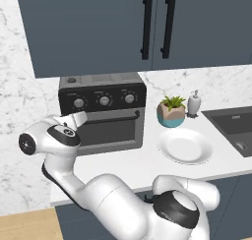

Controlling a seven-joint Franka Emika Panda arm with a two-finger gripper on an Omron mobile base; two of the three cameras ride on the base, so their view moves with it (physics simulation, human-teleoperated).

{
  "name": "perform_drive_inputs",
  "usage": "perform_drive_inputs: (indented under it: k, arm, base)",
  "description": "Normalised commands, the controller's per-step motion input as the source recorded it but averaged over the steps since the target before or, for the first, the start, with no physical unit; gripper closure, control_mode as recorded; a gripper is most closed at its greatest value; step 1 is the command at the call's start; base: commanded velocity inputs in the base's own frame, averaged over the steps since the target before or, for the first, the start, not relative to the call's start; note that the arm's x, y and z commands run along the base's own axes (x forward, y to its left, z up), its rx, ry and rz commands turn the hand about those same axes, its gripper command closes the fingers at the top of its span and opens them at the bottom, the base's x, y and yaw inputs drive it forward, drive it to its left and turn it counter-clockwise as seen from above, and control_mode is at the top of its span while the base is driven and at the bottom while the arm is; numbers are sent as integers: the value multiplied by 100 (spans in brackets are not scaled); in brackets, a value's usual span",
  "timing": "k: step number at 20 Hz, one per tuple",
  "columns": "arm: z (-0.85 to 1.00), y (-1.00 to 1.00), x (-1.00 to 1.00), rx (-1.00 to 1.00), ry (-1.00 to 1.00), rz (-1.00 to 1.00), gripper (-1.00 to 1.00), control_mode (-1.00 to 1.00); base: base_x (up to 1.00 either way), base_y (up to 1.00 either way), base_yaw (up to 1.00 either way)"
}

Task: Pick up the kebab skewer and baguette bread, and place them inside the toaster oven. Close the toaster oven door and start by setting the timer.

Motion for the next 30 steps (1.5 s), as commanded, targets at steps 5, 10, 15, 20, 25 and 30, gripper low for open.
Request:
perform_drive_inputs:
  k: [5,10,15,20,25,30]
  arm:
    - [28,-24,-23,0,-4,0,-100,-100]
    - [14,-44,-10,0,0,0,-100,-100]
    - [0,-50,-1,0,-6,0,-100,-100]
    - [0,-8,4,2,-15,3,-100,-100]
    - [0,0,0,12,-8,4,-100,-100]
    - [0,0,0,18,0,7,-100,-100]
  base:
    - [0,0,0]
    - [0,0,0]
    - [0,0,0]
    - [0,0,0]
    - [0,0,0]
    - [0,0,0]
